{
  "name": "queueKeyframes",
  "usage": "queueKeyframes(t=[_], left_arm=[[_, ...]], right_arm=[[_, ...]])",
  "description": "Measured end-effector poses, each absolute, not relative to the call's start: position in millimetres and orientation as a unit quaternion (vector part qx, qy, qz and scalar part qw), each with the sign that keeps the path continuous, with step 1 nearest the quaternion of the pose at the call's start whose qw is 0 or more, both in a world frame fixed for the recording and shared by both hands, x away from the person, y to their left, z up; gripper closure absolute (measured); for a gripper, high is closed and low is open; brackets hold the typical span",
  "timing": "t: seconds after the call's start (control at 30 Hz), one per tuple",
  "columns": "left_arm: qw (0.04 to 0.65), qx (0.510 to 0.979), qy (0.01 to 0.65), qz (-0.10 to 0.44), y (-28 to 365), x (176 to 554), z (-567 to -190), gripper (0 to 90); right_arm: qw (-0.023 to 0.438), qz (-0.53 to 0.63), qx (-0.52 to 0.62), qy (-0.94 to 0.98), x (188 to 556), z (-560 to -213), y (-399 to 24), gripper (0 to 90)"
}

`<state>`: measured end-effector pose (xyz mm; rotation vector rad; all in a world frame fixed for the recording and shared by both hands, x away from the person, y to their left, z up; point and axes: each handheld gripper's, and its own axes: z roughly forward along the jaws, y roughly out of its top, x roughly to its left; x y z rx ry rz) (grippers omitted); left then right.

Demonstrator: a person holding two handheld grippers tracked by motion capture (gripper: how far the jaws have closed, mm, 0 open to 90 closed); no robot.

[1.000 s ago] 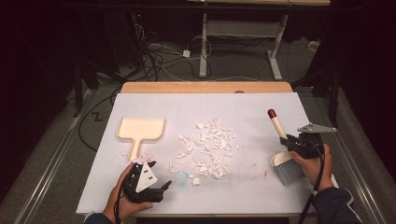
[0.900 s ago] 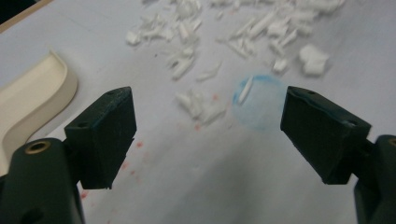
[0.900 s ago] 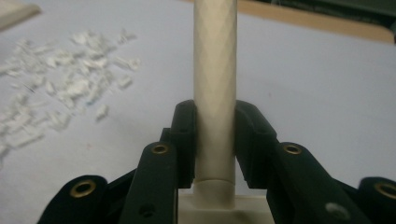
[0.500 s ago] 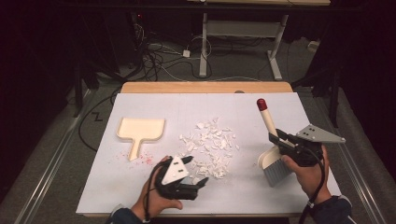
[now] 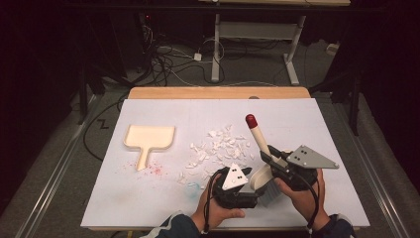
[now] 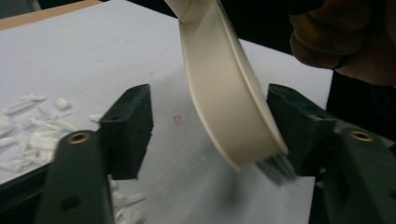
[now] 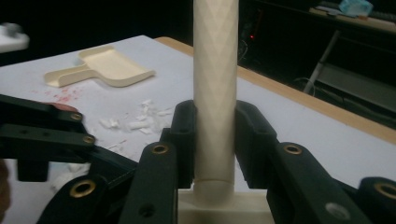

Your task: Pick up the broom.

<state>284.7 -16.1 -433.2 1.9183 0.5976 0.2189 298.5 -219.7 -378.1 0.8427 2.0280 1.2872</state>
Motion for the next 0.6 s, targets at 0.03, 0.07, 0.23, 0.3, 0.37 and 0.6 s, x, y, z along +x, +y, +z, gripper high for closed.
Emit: queueKeyframes(t=[0.03,0.07,0.23,0.3,0.37,0.6], left_arm=[[0.544,0.8,0.243,0.076,-15.0,285.0,-435.6,37.3],[0.544,0.8,0.243,0.076,-15.0,285.0,-435.6,43.3],[0.548,0.8,0.231,0.081,-6.4,283.8,-432.9,57.8],[0.542,0.803,0.234,0.085,-0.8,285.1,-430.5,60.3],[0.537,0.808,0.229,0.082,6.8,287.5,-426.7,62.0],[0.522,0.829,0.183,0.083,35.5,288.9,-411.9,65.6]], right_arm=[[0.296,0.479,0.307,0.767,295.5,-376.5,-216.5,72.1],[0.302,0.48,0.301,0.767,292.8,-375.4,-214.1,72.1],[0.31,0.494,0.295,0.757,287.5,-371.5,-213.3,71.6],[0.302,0.498,0.297,0.757,288.4,-371.0,-215.4,70.7],[0.291,0.502,0.293,0.76,288.9,-370.6,-218.2,69.2],[0.256,0.517,0.255,0.776,291.4,-367.4,-228.9,57.6]])
